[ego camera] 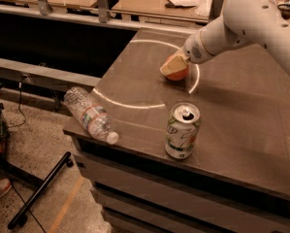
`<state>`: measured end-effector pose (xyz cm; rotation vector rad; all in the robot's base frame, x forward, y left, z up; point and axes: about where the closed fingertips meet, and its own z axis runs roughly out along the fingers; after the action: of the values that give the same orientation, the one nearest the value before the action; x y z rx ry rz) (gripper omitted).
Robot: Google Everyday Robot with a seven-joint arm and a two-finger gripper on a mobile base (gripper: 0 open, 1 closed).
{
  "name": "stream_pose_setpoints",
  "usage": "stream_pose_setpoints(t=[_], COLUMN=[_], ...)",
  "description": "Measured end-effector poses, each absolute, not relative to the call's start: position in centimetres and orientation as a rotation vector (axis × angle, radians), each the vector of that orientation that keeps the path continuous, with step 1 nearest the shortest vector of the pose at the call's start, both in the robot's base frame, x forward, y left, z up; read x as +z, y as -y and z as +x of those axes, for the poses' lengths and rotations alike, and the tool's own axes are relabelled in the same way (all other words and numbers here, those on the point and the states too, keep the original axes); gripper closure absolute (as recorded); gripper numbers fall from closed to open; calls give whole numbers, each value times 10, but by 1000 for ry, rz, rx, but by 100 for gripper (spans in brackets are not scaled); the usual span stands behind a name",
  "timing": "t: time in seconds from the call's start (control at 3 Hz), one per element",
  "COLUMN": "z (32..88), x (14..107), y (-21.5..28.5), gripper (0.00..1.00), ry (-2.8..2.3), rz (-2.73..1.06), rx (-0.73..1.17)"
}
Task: Move apple near 7up can
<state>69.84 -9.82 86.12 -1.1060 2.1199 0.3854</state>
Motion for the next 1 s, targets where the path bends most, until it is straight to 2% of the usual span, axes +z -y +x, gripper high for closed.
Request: stream_pose_setpoints(t=[0.33,1.0], z=[685,611], x=[881,924], y=[131,197], gripper=[99,100], ry=[-2123,-2095], rz=[-1062,-1052], rx=[362,347])
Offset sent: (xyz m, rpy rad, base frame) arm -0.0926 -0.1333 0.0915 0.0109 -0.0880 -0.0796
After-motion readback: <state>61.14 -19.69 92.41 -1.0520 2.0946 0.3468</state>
